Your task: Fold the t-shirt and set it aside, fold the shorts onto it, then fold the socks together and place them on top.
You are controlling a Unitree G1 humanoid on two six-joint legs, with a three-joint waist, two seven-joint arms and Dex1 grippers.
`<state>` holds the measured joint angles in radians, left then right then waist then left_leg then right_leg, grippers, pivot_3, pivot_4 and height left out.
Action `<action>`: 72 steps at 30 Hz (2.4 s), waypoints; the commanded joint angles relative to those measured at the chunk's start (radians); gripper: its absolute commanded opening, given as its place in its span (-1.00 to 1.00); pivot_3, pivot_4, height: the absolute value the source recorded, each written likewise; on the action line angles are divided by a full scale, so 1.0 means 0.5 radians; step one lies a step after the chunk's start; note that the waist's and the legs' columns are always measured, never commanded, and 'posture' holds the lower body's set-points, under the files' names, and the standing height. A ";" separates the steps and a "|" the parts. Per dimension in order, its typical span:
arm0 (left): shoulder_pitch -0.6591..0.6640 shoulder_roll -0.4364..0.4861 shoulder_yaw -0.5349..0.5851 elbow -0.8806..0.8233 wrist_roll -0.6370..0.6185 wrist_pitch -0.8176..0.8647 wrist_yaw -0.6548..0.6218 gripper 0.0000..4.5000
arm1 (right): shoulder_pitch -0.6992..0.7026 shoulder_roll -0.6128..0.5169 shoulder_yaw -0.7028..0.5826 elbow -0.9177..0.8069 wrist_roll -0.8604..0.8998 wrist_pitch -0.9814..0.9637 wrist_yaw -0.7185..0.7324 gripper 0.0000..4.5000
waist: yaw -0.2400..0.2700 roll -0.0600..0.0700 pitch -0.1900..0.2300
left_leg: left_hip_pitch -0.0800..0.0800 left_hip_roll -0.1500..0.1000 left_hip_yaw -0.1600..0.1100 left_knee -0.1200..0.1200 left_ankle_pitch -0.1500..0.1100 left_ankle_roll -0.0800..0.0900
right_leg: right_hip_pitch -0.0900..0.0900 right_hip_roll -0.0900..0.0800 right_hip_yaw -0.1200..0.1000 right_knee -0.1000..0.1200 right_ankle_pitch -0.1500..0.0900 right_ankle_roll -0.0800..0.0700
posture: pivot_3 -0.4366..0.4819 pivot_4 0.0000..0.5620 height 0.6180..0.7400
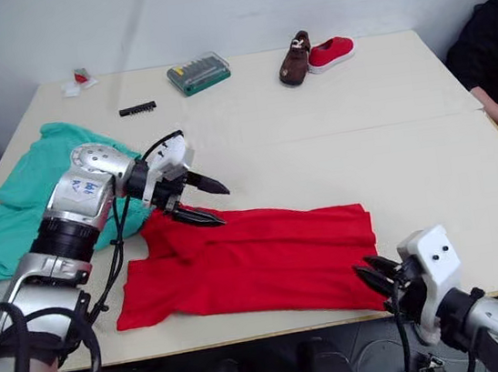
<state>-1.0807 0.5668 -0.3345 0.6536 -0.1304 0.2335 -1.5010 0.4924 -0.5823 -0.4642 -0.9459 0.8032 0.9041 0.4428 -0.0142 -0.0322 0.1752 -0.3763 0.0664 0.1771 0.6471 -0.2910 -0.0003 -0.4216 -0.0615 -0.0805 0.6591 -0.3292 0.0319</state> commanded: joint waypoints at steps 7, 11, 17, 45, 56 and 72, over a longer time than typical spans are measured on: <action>-0.244 0.030 -0.007 0.454 0.071 -0.386 -0.216 1.00 | 0.447 0.060 0.053 -0.119 0.016 -0.039 -0.055 0.99 | -0.010 -0.004 0.002 | -0.012 0.000 0.000 0.004 -0.002 0.002 | -0.009 0.000 -0.001 -0.001 -0.003 0.001 | -0.05 -0.47 1.00; -0.159 0.192 -0.099 -0.047 -0.454 0.027 -0.227 1.00 | 0.565 0.137 0.077 -0.047 -0.102 -0.153 -0.072 0.99 | -0.024 -0.010 0.006 | -0.022 0.000 -0.003 0.010 -0.002 0.004 | -0.016 -0.002 -0.002 0.001 -0.002 0.003 | -0.05 -0.47 1.00; -0.072 0.112 -0.039 -0.233 -0.394 0.097 -0.159 1.00 | 0.532 0.137 0.112 -0.003 -0.163 -0.415 0.121 0.99 | -0.023 -0.010 0.006 | -0.019 -0.001 -0.003 0.014 -0.002 0.003 | -0.013 -0.003 -0.003 0.004 -0.002 0.003 | -0.05 -0.47 1.00; 0.216 0.209 0.017 -0.725 -0.434 0.163 -0.116 1.00 | -1.812 -0.499 1.004 1.374 -0.603 0.133 0.393 0.99 | -0.023 -0.001 0.016 | -0.028 0.001 -0.002 0.034 0.000 0.007 | -0.017 -0.002 -0.003 0.012 0.004 0.004 | -0.05 -0.47 1.00; 0.199 0.199 0.032 -0.679 -0.382 0.116 -0.100 1.00 | -1.857 -0.534 1.160 1.496 -0.856 0.060 0.458 0.27 | -0.027 0.001 0.016 | -0.027 0.001 -0.001 0.036 0.000 0.006 | -0.017 -0.002 -0.002 0.015 0.004 0.004 | -0.05 -0.47 1.00; 0.202 0.194 0.039 -0.605 -0.296 0.020 -0.092 1.00 | -1.952 -0.568 1.245 1.681 -1.074 -0.223 0.702 -0.98 | -0.027 0.001 0.017 | -0.027 0.001 0.000 0.039 0.000 0.006 | -0.017 -0.003 -0.002 0.020 0.004 0.004 | -0.05 -0.47 1.00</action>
<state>-0.9699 0.6631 -0.3347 0.3643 -0.2849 0.2612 -1.5013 -0.4583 -0.8431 0.1550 -0.1299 0.3029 0.8233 0.7776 -0.0279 -0.0318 0.1834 -0.3896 0.0667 0.1769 0.6666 -0.2911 0.0030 -0.4300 -0.0628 -0.0814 0.6690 -0.3273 0.0340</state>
